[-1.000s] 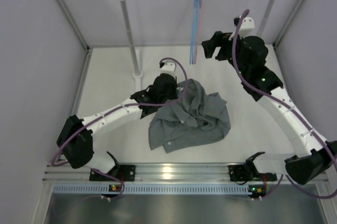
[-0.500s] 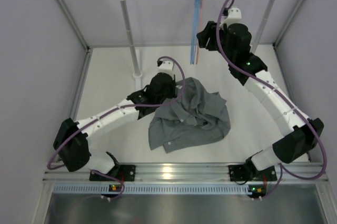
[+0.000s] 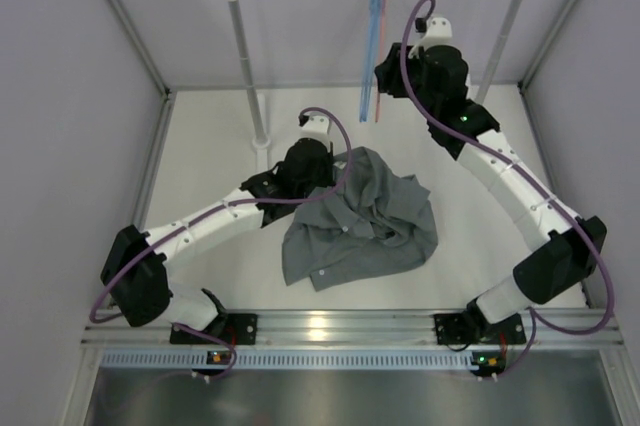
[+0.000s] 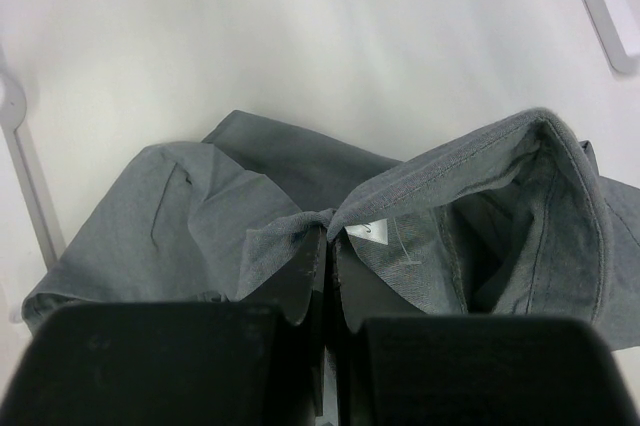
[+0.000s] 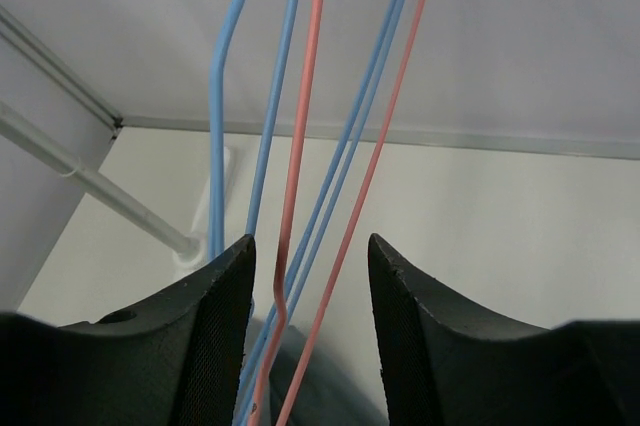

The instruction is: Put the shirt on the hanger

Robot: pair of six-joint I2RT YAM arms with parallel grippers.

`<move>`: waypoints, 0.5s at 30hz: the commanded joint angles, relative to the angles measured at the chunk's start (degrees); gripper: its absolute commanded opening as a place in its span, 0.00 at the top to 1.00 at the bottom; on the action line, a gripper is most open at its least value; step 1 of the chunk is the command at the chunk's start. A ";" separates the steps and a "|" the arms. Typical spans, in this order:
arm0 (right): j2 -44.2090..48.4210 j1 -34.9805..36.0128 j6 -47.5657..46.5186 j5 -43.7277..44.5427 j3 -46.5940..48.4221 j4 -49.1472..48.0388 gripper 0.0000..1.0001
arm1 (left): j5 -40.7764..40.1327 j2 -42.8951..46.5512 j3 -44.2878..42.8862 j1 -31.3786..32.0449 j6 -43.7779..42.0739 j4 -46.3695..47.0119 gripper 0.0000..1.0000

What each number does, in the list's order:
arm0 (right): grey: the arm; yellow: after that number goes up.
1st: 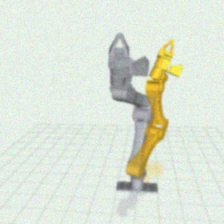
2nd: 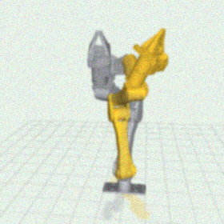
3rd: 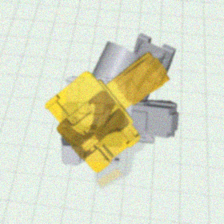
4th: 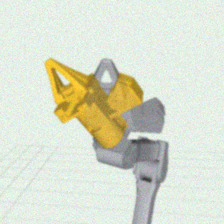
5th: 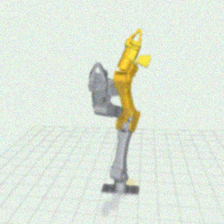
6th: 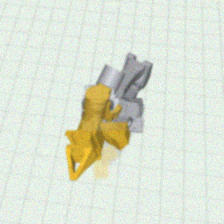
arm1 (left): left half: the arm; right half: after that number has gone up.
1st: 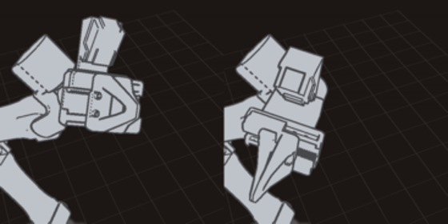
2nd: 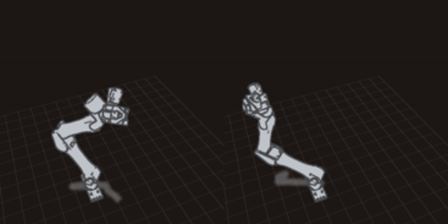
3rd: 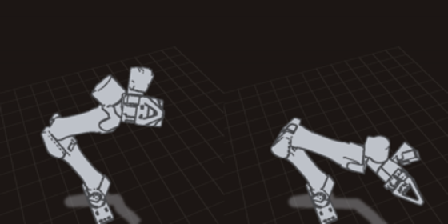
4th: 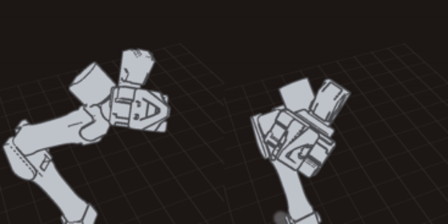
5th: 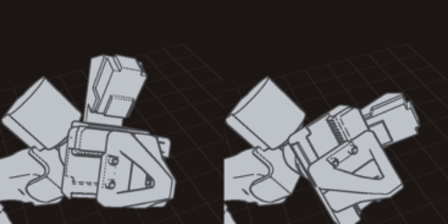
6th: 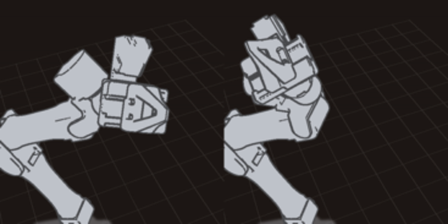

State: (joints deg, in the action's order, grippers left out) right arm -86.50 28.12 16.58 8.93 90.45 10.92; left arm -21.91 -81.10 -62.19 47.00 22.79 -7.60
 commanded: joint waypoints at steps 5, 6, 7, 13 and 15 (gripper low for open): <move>-2.27 1.15 -1.99 3.90 3.76 1.38 0.58 | -1.47 1.47 0.32 0.28 -0.28 3.46 1.00; -2.44 1.15 -2.25 4.34 3.94 1.65 0.59 | -1.55 1.38 0.32 0.28 -0.20 3.38 1.00; -2.71 1.15 -2.34 5.13 4.20 1.74 0.60 | -1.56 1.38 0.32 0.28 -0.20 3.46 1.00; -4.99 1.94 -4.36 10.49 7.10 3.67 0.78 | -1.56 1.29 0.32 0.28 -0.29 3.46 1.00; -5.87 1.94 -4.45 12.68 8.59 5.42 1.00 | -1.73 1.47 0.41 0.28 -0.37 3.46 1.00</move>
State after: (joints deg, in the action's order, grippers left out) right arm -90.96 29.26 13.19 16.38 94.74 13.39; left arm -22.37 -81.10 -62.19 47.05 22.74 -7.60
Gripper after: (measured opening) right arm 0.069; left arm 0.019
